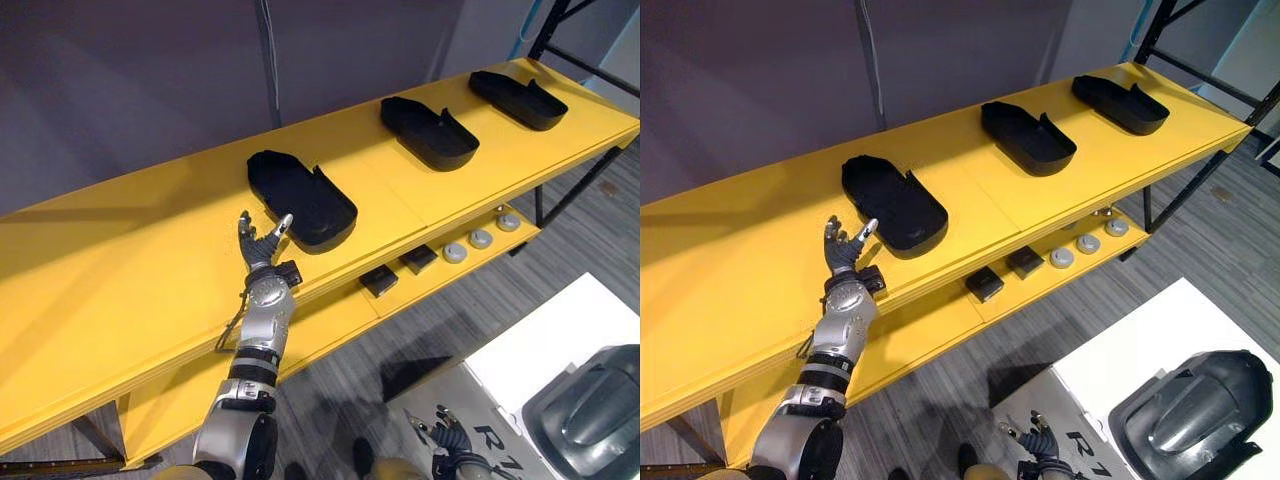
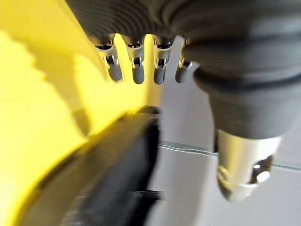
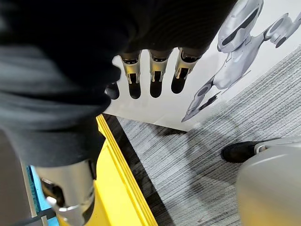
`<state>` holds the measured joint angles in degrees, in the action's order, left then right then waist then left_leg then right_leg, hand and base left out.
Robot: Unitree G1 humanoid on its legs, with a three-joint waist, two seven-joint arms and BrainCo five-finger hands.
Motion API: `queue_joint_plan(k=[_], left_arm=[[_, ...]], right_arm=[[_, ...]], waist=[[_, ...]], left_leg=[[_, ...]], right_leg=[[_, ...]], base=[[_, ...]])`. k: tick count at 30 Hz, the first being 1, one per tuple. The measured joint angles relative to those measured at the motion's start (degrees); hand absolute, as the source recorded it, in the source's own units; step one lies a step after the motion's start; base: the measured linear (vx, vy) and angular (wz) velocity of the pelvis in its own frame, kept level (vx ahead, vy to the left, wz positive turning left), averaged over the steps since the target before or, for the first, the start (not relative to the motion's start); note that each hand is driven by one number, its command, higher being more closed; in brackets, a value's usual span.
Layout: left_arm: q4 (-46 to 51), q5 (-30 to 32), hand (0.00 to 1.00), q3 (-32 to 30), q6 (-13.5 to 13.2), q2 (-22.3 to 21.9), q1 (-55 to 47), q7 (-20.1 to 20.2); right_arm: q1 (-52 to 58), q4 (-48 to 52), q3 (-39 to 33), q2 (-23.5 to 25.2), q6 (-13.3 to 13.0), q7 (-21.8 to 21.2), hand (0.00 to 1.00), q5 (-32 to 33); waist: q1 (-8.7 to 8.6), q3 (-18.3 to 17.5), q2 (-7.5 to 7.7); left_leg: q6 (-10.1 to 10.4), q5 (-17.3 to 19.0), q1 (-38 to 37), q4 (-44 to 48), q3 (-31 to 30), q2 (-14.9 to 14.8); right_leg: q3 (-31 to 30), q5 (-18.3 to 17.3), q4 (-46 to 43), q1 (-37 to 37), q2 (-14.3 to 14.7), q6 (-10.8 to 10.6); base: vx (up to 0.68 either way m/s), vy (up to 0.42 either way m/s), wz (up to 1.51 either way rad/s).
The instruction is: Walk over and take plastic housings, then place them on the shelf
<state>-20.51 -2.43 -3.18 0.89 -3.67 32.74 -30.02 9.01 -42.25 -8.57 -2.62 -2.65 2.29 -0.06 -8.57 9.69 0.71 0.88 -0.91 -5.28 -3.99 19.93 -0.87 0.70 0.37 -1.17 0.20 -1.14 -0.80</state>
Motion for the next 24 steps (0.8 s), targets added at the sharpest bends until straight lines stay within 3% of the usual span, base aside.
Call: queue_joint_plan(k=[3,4,7,10,12,16,21,24], left_arm=[[7.1,4.2,0.0,3.9,-0.1,0.3,-2.3,0.7],[8.2,4.8,1.0,5.0,-0.2,0.3,-2.7,0.9],[11.9,8.6,1.0,11.7,-0.5,0.6,-5.0,3.5],[13.9,12.2,1.0,18.4,-2.7,1.4,-6.7,7.8],[13.9,12.9,1.0,22.4,-4.4,2.1,-7.3,11.3],[13.5,12.9,1.0,26.6,-5.2,2.5,-7.8,16.5],[6.4,12.2,1.0,31.7,-6.8,5.8,-7.6,23.6],[1.1,11.7,1.0,31.7,-6.8,6.1,-6.8,24.5]], right_arm=[[0.5,0.1,0.9,0.0,0.0,0.0,0.0,0.0],[0.5,0.1,0.9,0.0,0.0,0.0,0.0,0.0],[0.9,0.1,0.9,0.0,-0.6,-0.1,0.0,0.0],[1.1,0.1,0.9,-0.1,-0.9,-0.2,0.0,0.1],[1.3,0.1,0.9,-0.5,-1.0,-0.2,0.0,0.1],[2.1,-0.2,1.0,-1.7,-1.0,-0.2,0.0,0.0],[1.3,-1.4,1.9,-2.3,-1.0,-0.6,0.0,0.0],[0.6,-1.9,2.0,-2.3,-1.0,-0.8,0.0,0.0]], waist=[[0.34,0.0,-0.06],[0.45,0.0,-0.07],[1.01,-0.1,-0.19],[1.38,-0.3,-0.52],[1.22,-0.5,-0.97],[1.14,-1.0,-1.79],[-0.55,-1.1,-1.92],[-1.71,-1.1,-1.95]], left_leg=[[0.0,0.0,-0.1,0.1,-0.3,0.0],[0.0,0.0,-0.2,0.1,-0.3,0.0],[0.0,0.0,-1.0,0.1,-0.8,0.0],[-0.1,0.0,-1.0,0.0,-0.8,0.0],[-0.2,-0.1,-1.0,-0.3,-0.7,0.0],[-0.2,-0.1,-0.9,-0.8,-0.2,0.0],[-0.3,-0.2,-0.8,-0.9,0.4,-0.2],[-0.2,-0.2,-0.4,-0.9,0.4,-0.2]], right_leg=[[0.1,0.0,0.0,0.3,0.0,0.0],[0.2,0.0,0.0,0.4,-0.1,0.0],[0.6,-0.2,-0.2,1.3,-0.1,0.2],[0.5,-0.3,-0.4,1.1,0.0,0.2],[0.4,-0.3,-0.5,0.9,0.0,0.1],[-0.1,-0.2,-0.5,0.4,0.2,0.1],[-0.3,-0.2,-0.3,0.0,0.4,0.1],[-0.2,-0.2,-0.3,-0.3,0.5,0.1]], base=[[-0.02,-0.006,0.02],[-0.03,-0.011,0.06],[-0.04,-0.013,0.06],[-0.06,-0.013,-0.01],[-0.05,-0.011,-0.04],[-0.02,-0.003,-0.08],[0.0,-0.001,-0.04],[-0.03,-0.007,0.0]])
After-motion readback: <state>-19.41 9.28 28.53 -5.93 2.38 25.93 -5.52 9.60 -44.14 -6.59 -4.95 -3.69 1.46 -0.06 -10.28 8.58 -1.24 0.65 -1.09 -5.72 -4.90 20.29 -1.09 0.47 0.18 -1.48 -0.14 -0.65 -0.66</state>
